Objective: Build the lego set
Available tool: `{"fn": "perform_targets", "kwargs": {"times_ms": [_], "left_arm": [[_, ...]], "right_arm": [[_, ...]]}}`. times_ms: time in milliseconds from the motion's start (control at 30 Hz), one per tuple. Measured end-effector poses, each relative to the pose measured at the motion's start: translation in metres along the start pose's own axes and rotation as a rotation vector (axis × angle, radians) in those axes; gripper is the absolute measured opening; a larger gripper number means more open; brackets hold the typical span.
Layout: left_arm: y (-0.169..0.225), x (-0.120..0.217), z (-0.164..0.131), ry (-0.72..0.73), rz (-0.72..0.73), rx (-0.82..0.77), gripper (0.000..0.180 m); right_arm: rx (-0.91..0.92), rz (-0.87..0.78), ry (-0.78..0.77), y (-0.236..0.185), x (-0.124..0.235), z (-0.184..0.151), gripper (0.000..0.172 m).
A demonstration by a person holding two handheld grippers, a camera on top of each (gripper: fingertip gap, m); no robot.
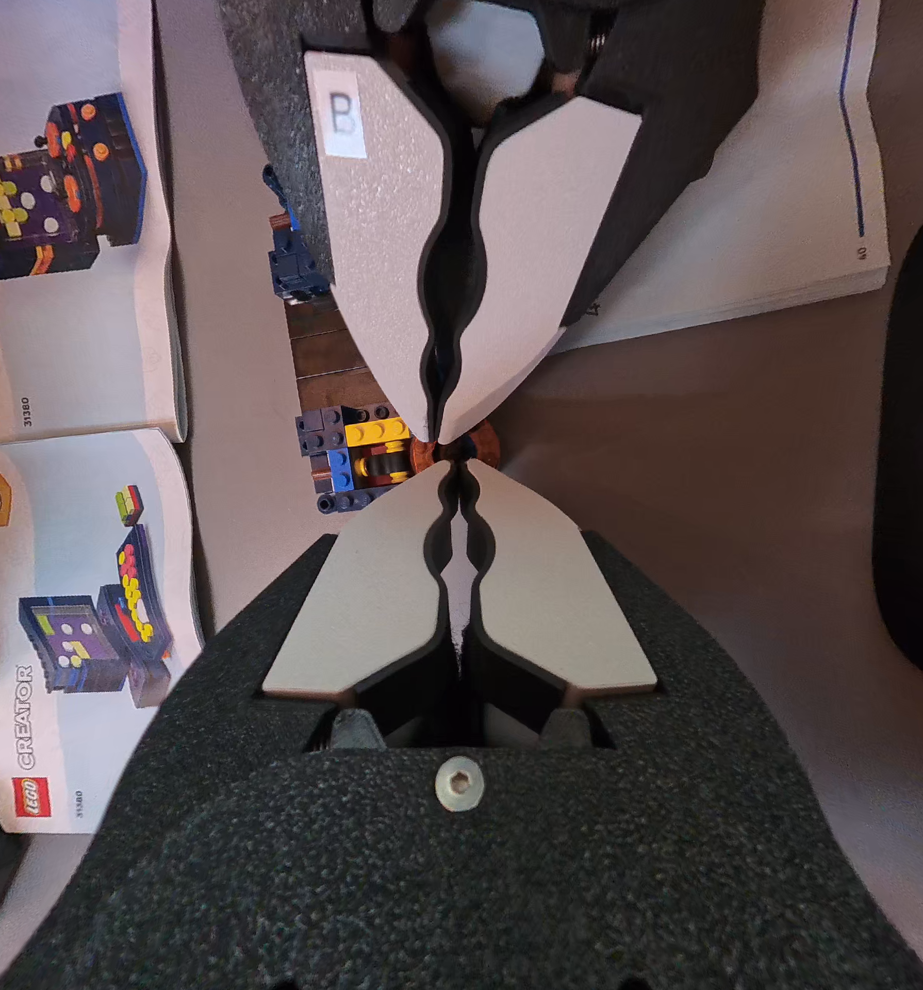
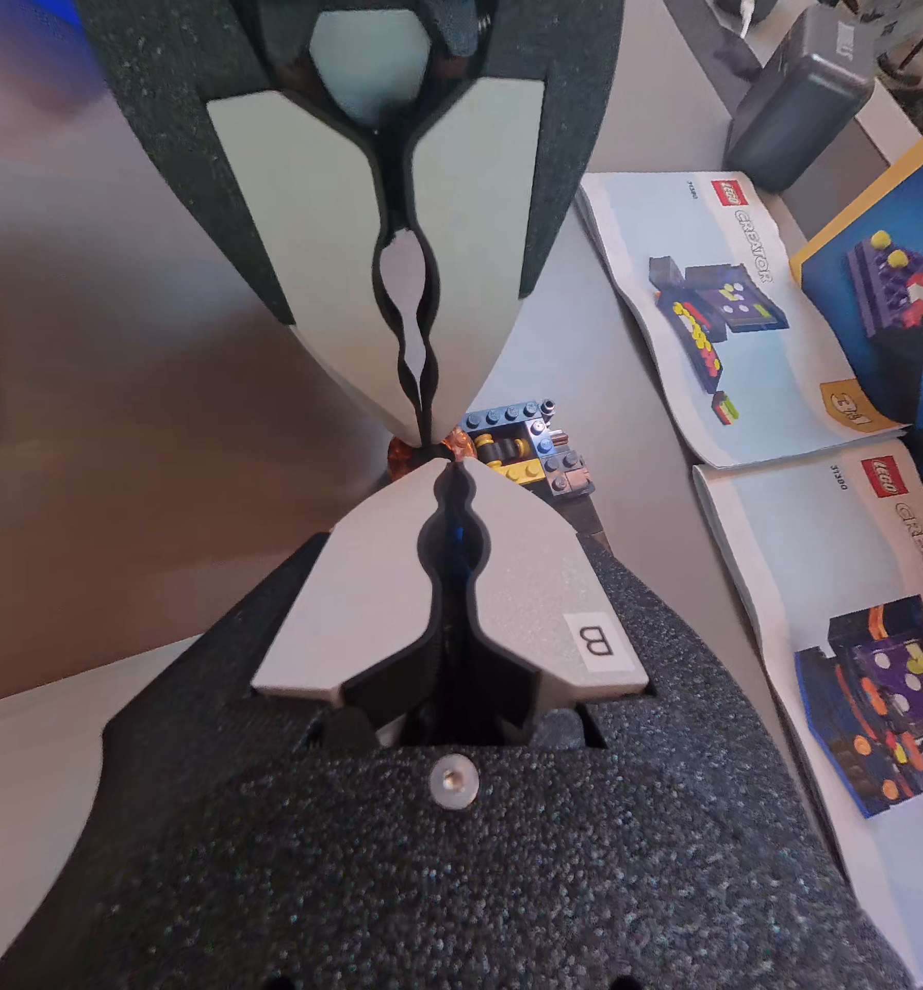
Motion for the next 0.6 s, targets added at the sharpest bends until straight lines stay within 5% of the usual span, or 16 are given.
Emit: {"fn": "perform_targets", "kwargs": {"times_ms": [233,433,600], "left_arm": [[0.001,0.000,0.000,-0.012,0.026,0.021,0.000],[-0.007,0.002,0.000,0.083,0.133,0.050,0.003],[-0.008,0.001,-0.006,0.138,0.196,0.082,0.003]], "right_arm": [[0.080,-0.099,-0.042,-0.004,-0.002,0.002,0.000],[-0.006,-0.133,0.117,0.000,0.022,0.019,0.000],[-0.037,-0.136,0.009,-0.001,0.004,0.002,0.000]]}}
Point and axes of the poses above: each gripper's, where its closed fingertips meet, x back along the fingers, z out of its top, y = z × x across the jaws, the point moved 4 cm from there along x, back along the fingers, and after that the axes turned 12 degrees about z, right-handed, at the moved point
